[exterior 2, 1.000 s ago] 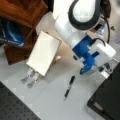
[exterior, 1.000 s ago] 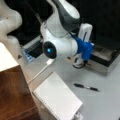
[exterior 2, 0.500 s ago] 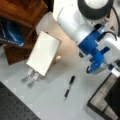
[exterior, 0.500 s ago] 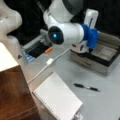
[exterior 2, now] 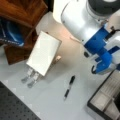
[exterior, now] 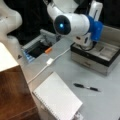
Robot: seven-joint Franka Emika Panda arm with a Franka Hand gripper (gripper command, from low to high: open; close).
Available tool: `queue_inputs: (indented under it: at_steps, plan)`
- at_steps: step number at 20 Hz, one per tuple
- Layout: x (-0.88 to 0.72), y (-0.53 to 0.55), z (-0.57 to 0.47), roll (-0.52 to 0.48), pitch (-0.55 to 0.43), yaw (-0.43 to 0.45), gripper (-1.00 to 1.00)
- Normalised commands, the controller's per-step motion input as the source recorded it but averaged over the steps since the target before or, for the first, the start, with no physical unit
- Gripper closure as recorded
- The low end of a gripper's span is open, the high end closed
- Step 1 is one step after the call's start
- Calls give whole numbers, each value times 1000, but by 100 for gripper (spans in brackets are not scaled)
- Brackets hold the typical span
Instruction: Turn on the lamps. Open the box. Pick up the pen. Put it in the box.
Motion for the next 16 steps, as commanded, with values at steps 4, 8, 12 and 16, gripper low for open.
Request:
queue_inputs:
  at_steps: [4, 8, 12, 16]
  plan:
    - [406, 192, 202, -146, 97, 136, 100]
    - [453, 249, 241, -162, 92, 142, 100]
    - [470, 160, 193, -163, 77, 172, 100]
    - [491, 69, 119, -150, 76, 180, 100]
